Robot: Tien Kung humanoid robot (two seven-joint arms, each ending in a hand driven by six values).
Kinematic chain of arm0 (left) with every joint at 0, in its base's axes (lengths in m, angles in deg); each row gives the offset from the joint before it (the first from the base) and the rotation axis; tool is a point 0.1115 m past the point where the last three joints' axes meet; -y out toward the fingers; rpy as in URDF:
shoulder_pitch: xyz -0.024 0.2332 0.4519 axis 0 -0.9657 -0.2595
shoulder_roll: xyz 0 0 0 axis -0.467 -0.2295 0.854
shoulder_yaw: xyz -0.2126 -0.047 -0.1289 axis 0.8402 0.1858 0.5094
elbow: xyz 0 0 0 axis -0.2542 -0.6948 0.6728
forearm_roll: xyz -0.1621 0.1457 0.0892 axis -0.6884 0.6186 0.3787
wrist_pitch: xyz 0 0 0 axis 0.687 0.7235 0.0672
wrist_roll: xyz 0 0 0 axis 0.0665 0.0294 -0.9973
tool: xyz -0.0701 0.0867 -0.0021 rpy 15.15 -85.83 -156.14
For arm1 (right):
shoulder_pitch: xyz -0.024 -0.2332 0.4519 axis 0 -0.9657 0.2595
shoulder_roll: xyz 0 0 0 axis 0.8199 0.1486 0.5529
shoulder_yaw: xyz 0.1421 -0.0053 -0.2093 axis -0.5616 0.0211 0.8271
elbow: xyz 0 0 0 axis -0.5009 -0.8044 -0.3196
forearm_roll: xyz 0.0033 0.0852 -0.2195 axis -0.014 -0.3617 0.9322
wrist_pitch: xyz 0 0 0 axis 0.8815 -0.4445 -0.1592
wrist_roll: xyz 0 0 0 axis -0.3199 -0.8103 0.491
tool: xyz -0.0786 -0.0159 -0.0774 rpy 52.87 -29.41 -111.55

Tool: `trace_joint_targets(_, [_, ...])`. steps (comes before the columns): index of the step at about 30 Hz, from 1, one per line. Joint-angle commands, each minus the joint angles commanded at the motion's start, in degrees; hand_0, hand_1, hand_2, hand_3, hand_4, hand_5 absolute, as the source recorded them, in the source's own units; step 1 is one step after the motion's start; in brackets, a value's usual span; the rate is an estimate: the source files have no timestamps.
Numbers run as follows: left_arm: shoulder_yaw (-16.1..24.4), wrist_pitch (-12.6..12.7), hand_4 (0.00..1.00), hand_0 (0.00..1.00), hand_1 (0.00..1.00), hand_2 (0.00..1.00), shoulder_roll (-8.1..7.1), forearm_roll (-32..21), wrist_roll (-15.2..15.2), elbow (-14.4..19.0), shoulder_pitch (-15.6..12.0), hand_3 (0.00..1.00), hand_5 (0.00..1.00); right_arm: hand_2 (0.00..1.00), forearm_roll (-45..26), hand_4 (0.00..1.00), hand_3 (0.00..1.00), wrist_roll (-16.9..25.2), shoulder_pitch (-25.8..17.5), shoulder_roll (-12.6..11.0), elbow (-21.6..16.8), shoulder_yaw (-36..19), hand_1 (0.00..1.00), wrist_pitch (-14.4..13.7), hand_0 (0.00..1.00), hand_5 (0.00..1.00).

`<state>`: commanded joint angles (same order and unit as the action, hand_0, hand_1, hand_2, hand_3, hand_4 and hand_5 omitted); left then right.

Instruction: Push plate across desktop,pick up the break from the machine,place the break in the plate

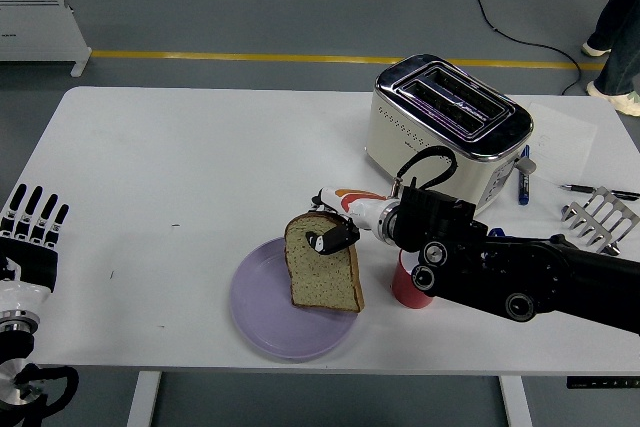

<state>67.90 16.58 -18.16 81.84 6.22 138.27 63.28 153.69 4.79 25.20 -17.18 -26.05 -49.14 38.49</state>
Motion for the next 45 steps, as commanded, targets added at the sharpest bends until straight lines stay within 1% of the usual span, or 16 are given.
trace_joint_targets(3, [-0.02,0.01,0.558,0.794,0.784,0.808,0.0,0.0,-0.01,-0.06,0.0,0.764,0.998,0.388,0.01,0.399,0.456,0.75,-0.3,0.43,0.83,0.05,0.327,0.06,0.241,0.217])
trace_joint_targets(4, [0.01,0.01,0.557,0.794,0.784,0.808,0.0,0.01,-0.02,-0.07,-0.01,0.764,0.998,0.481,0.0,0.42,0.523,0.99,-0.34,0.53,1.01,0.1,0.447,0.09,0.365,0.26])
trace_joint_targets(9, [0.19,0.06,0.557,0.794,0.784,0.808,0.0,0.03,-0.02,-0.19,0.02,0.764,0.998,0.481,0.07,0.42,0.523,2.68,-0.52,1.25,2.04,0.12,0.447,-0.32,0.365,0.26])
trace_joint_targets(10, [0.18,0.07,0.556,0.795,0.783,0.808,0.0,0.04,-0.02,-0.2,0.05,0.764,0.998,0.549,0.2,0.446,0.587,2.87,-0.52,1.36,2.12,-0.08,0.534,-0.41,0.446,0.262])
trace_joint_targets(15, [0.09,0.08,0.556,0.795,0.783,0.808,0.0,0.12,0.0,-0.19,0.14,0.764,0.998,0.549,0.39,0.446,0.587,2.77,-0.44,1.02,1.35,-1.46,0.534,0.61,0.446,0.262])
trace_joint_targets(16, [0.1,0.09,0.555,0.795,0.783,0.808,0.0,0.1,0.02,-0.19,0.13,0.764,0.998,0.537,0.53,0.457,0.584,2.85,-0.41,0.85,1.14,-1.61,0.511,0.83,0.415,0.276])
trace_joint_targets(20, [0.16,0.14,0.555,0.795,0.783,0.808,0.0,0.07,0.08,-0.22,-0.04,0.764,0.998,0.537,0.65,0.457,0.584,4.16,-0.61,0.81,1.16,-1.99,0.511,1.86,0.415,0.276])
trace_joint_targets(21, [0.19,0.15,0.555,0.795,0.783,0.808,0.0,0.08,0.09,-0.21,-0.04,0.764,0.998,0.537,0.88,0.457,0.584,4.52,-0.73,0.86,1.19,-2.17,0.511,2.74,0.415,0.276])
trace_joint_targets(22, [0.19,0.16,0.555,0.794,0.783,0.808,0.0,0.08,0.1,-0.21,-0.04,0.763,0.998,0.654,0.96,0.625,0.733,4.65,-0.77,0.87,1.2,-2.23,0.641,3.06,0.573,0.376])
trace_joint_targets(26, [0.0,0.14,0.555,0.794,0.783,0.808,0.0,0.07,0.13,-0.25,-0.03,0.763,0.998,0.654,1.93,0.625,0.733,5.73,-1.02,0.99,1.27,-2.63,0.641,4.1,0.573,0.376])
trace_joint_targets(27, [-0.11,0.13,0.555,0.794,0.783,0.808,0.0,0.08,0.13,-0.27,-0.06,0.763,0.998,0.654,2.43,0.625,0.733,6.38,-1.13,1.07,1.41,-2.95,0.641,3.61,0.573,0.376])
trace_joint_targets(28, [-0.17,0.14,0.556,0.794,0.783,0.808,0.0,0.07,0.13,-0.3,-0.09,0.763,0.998,0.827,2.72,0.697,0.898,6.9,-1.19,1.17,1.58,-3.25,0.777,3.19,0.754,0.407])
trace_joint_targets(33, [-0.31,0.17,0.556,0.794,0.783,0.808,0.0,0.04,0.16,-0.4,-0.23,0.763,0.998,0.827,3.6,0.697,0.898,8.75,-1.29,1.56,2.31,-4.14,0.777,1.77,0.754,0.407])
trace_joint_targets(34, [-0.31,0.18,0.553,0.793,0.781,0.807,0.0,0.04,0.18,-0.41,-0.26,0.763,0.998,0.902,3.77,0.718,0.964,9.15,-1.37,1.63,2.4,-4.27,0.835,1.44,0.834,0.403])
trace_joint_targets(37, [-0.45,0.19,0.553,0.793,0.781,0.807,0.0,0.06,0.2,-0.4,-0.35,0.763,0.998,0.902,4.53,0.718,0.964,10.02,-1.64,1.71,2.55,-4.76,0.835,-0.11,0.834,0.403])
trace_joint_targets(45, [-0.66,0.18,0.552,0.793,0.782,0.807,0.0,0.05,0.23,-0.39,-0.6,0.763,0.998,0.914,5.71,0.736,0.976,10.13,-2.19,1.08,1.4,-7.01,0.842,-1.33,0.839,0.406])
